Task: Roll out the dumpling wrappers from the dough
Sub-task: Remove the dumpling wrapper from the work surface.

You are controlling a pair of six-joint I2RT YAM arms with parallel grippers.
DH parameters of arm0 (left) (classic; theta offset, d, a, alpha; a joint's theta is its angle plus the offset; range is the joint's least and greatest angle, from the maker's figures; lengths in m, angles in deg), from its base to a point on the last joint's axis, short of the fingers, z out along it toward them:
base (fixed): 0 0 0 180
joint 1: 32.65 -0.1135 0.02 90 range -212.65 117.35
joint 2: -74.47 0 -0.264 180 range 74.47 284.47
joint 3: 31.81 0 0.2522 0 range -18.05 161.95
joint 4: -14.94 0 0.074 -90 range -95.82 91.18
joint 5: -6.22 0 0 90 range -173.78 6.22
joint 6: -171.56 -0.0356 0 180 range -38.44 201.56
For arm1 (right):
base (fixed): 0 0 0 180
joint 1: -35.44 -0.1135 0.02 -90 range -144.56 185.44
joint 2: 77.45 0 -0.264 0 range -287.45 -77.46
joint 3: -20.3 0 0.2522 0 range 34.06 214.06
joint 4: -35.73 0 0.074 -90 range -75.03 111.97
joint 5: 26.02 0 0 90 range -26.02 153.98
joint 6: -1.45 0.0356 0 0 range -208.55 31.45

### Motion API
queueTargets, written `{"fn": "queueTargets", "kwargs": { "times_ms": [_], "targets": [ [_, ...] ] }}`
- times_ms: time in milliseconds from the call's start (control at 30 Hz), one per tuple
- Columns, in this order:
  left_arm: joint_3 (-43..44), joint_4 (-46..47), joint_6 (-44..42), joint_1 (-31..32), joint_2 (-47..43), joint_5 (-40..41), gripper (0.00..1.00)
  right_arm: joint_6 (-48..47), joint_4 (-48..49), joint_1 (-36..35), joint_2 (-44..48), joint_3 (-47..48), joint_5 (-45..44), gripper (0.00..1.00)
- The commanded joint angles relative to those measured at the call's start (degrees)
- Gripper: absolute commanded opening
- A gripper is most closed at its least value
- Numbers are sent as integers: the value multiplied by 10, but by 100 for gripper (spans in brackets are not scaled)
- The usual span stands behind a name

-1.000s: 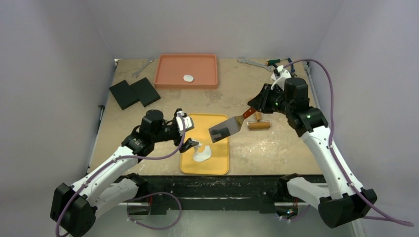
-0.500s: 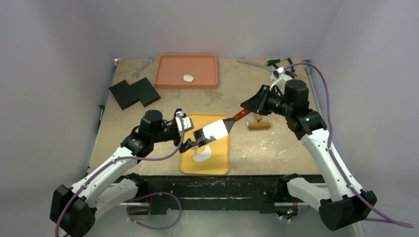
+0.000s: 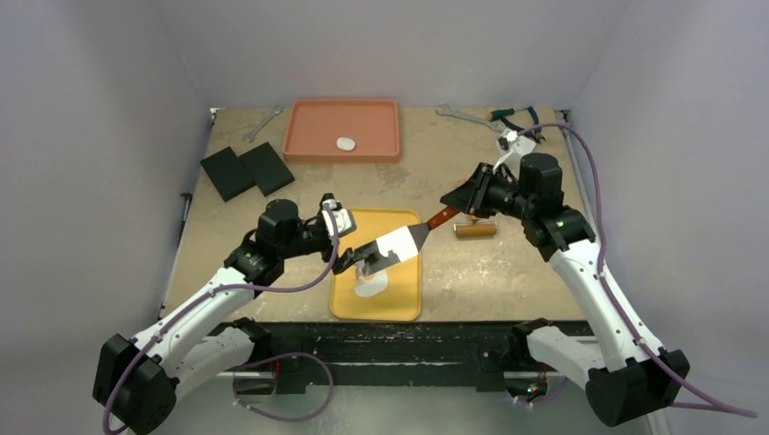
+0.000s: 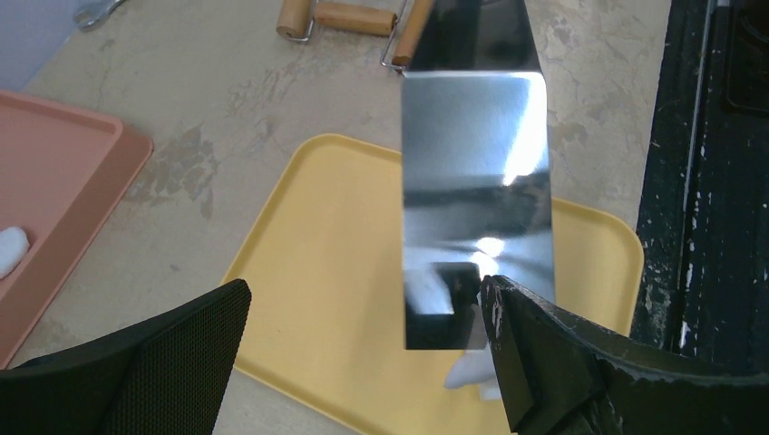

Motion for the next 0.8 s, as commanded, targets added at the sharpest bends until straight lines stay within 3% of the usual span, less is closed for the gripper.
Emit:
{"fn": "queueTargets", "kwargs": {
  "times_ms": [0,167,433,567,767],
  "targets": [
    [5,86,39,0,6,4,99,12,22,0,16,-40,-5,0],
    [10,105,64,0,6,4,99,1,13,0,11,-50,-20,0],
    [0,67,31,0,-15,108,99,-100,-76,0,5,2,-231,0],
    [-14,40,20,-10,-37,206,99,-102,-18,1,-14,-21,-246,0],
    [-71,71,91,-109,-106,323,99,-13,147,1,-39,-89,-214,0]
  ]
}}
